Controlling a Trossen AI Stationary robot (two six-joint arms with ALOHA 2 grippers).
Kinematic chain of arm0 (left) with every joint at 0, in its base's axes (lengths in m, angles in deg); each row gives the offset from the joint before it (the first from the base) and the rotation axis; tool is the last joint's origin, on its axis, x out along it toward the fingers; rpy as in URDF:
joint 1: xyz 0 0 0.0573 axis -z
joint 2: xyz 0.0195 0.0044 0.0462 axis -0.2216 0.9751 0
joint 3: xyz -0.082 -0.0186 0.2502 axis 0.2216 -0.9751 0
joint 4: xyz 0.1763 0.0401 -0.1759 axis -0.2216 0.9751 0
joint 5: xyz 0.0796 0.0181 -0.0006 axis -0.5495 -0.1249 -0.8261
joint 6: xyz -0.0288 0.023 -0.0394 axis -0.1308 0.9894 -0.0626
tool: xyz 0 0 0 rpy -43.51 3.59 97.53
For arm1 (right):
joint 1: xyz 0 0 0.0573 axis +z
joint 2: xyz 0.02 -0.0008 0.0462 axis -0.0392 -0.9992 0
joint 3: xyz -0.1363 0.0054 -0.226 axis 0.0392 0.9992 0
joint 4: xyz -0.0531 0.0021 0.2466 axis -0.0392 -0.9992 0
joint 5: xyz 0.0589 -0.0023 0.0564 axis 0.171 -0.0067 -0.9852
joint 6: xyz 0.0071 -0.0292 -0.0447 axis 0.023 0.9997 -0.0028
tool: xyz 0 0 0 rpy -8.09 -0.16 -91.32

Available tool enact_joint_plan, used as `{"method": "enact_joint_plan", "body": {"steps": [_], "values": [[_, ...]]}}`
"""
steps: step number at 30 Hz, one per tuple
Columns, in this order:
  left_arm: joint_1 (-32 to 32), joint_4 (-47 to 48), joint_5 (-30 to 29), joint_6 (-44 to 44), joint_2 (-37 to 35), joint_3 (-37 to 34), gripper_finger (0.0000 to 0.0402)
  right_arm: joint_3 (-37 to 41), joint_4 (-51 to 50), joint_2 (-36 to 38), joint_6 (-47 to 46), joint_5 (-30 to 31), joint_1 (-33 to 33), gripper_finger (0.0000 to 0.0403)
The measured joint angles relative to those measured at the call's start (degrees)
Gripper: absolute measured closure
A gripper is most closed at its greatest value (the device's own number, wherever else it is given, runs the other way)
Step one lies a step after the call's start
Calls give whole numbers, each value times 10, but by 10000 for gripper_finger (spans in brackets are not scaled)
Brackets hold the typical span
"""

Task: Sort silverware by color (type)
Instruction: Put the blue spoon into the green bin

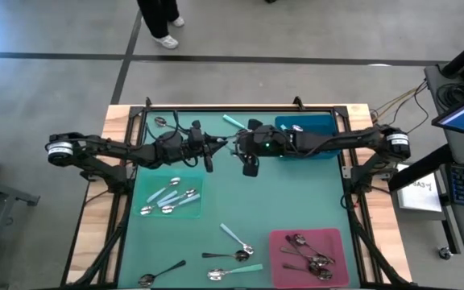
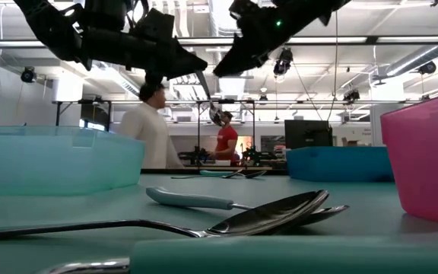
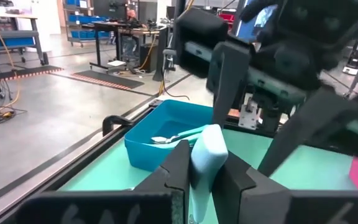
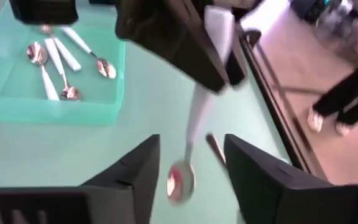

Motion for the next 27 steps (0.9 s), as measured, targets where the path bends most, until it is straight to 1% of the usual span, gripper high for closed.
{"method": "enact_joint_plan", "body": {"steps": [3, 7, 11, 13, 16, 18, 23, 27], "values": [[-4, 18, 0, 1, -3, 0, 382, -7, -68, 20, -30, 2, 0, 211], [-6, 58, 11, 2, -16, 0, 382, -8, -141, 43, -68, 4, 0, 202], [-6, 98, 39, 0, -53, 1, 382, -5, -201, 54, -97, 42, -1, 201], [-4, 145, 45, 0, -82, 12, 382, -4, -232, 54, -111, 68, -1, 200], [3, 260, 55, -2, -122, 42, 382, -3, -259, 51, -129, 106, -2, 200], [13, 367, 56, -3, -143, 69, 382, 6, -266, 51, -139, 122, -2, 200], [59, 638, 56, -32, -157, 157, 382, 22, -265, 51, -156, 123, -3, 200], [104, 809, 50, -67, -154, 231, 382, 32, -262, 48, -164, 123, -5, 200]]}}
